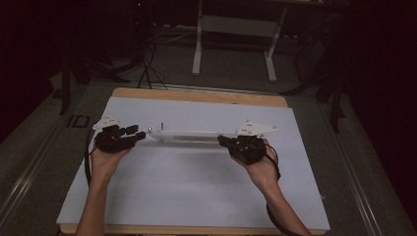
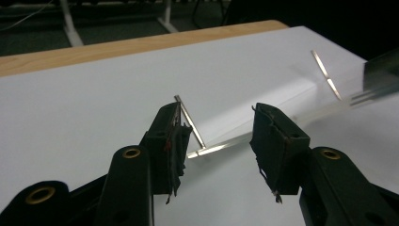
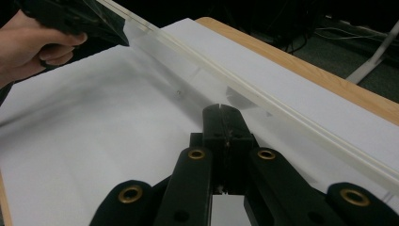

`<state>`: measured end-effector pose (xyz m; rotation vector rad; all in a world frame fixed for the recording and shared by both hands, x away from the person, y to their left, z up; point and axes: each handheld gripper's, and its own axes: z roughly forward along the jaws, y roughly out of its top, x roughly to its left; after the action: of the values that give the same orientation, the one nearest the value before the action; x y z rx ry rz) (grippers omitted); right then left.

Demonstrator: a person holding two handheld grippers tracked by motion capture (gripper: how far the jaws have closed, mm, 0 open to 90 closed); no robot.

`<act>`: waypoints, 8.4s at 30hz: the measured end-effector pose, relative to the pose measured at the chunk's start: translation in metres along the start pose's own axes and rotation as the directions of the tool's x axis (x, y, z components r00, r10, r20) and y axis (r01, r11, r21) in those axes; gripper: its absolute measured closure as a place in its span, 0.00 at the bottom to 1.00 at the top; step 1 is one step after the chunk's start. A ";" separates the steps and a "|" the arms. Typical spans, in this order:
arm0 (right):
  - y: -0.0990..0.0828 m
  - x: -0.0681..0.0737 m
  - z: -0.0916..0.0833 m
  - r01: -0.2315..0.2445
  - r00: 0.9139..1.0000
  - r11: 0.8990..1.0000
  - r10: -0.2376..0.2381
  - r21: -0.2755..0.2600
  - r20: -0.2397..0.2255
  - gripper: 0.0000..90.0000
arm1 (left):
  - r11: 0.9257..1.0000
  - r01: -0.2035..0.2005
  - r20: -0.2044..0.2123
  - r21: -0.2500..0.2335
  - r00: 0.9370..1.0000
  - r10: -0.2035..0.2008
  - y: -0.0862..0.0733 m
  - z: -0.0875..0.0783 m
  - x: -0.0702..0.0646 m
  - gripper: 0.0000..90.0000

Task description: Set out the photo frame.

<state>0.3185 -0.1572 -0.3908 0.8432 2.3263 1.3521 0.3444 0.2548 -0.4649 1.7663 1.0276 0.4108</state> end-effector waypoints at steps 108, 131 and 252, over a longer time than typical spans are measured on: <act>-0.076 -0.114 0.032 -0.031 0.966 0.994 0.056 -0.102 0.251 0.58 | 0.989 -0.142 -0.078 -0.042 0.987 0.139 0.017 0.074 -0.027 0.52; -0.074 -0.116 0.036 -0.052 0.962 0.991 0.083 -0.125 0.261 0.57 | 0.986 -0.162 -0.113 -0.038 0.981 0.157 0.020 0.077 -0.028 0.53; -0.077 -0.106 -0.011 -0.159 0.970 0.984 0.171 -0.081 0.173 0.52 | 0.999 -0.021 -0.034 -0.025 0.999 0.020 0.015 0.027 -0.030 0.43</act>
<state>0.3692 -0.2612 -0.4538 1.1104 2.1013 1.3494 0.3522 0.2135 -0.4577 1.7542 1.0246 0.4657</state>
